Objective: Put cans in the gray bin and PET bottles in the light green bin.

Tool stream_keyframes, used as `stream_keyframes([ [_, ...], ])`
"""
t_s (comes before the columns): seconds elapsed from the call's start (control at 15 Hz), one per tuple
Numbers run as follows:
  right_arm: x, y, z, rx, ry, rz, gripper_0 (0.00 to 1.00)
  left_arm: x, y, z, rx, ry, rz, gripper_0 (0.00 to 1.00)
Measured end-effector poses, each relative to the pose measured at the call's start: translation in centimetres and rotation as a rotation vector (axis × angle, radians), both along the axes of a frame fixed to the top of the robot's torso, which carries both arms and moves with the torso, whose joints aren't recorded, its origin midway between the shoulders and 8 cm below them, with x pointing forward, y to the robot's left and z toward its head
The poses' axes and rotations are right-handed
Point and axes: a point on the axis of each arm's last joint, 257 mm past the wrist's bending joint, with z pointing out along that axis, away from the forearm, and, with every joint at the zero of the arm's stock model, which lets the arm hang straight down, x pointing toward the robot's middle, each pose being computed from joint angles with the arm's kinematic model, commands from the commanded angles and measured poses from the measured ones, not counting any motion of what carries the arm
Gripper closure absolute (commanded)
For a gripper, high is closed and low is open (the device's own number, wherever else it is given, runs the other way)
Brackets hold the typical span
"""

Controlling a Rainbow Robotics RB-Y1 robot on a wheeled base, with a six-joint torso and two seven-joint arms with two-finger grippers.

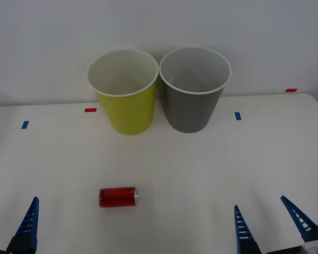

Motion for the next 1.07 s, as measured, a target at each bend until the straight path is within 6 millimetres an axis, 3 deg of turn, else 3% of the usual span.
stream_keyframes([
  [1.07, 0.00, 0.00, 0.00, 0.000, 0.000, 0.000, 0.00, 0.00, 0.00, 0.00, 0.000, 0.000, 0.000, 0.00],
])
